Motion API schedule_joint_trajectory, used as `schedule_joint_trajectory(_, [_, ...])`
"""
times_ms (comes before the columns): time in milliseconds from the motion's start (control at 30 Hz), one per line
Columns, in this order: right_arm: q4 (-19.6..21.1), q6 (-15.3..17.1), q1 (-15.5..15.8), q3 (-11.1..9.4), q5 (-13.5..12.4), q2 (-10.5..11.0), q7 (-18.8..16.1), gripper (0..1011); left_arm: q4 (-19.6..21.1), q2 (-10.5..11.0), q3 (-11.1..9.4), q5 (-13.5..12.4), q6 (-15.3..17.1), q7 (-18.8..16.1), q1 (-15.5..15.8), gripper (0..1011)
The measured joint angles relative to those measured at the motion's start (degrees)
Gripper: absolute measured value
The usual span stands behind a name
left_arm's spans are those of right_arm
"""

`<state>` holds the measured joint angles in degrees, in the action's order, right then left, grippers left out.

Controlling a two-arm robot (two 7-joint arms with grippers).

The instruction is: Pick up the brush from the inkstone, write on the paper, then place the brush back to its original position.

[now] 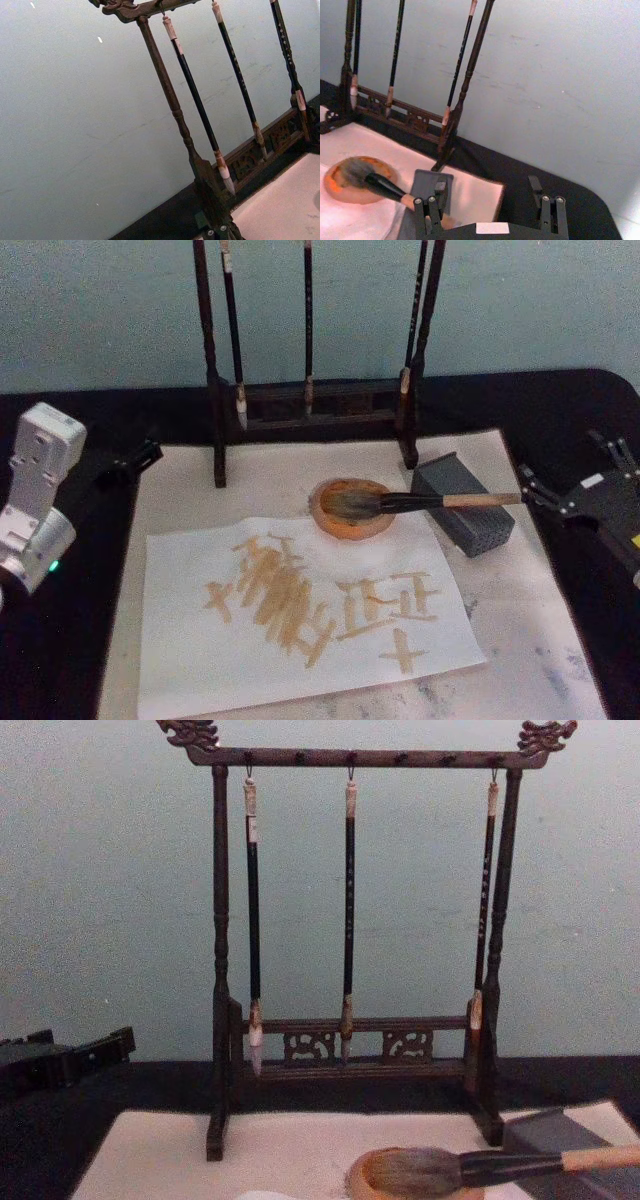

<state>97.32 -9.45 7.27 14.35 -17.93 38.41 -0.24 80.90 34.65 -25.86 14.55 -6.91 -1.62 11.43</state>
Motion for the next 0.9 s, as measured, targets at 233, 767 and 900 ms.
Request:
schedule_joint_trajectory(233, [1.16, -0.75, 3.13, -1.69, -4.02, -0.7, -2.84, 1008, 0.0, 0.0, 0.0, 0.0, 0.0, 0.0, 0.0, 1002])
schedule_joint_trajectory(767, [1.98, 3.07, 6.9, -5.34, -17.17, -3.33, -11.75, 1008, 0.0, 0.0, 0.0, 0.0, 0.0, 0.0, 0.0, 1002])
schedule_joint_trajectory(900, [2.2, 3.83, 7.57, -6.16, -18.85, -4.01, -12.75, 1008, 0.0, 0.0, 0.0, 0.0, 0.0, 0.0, 0.0, 1002])
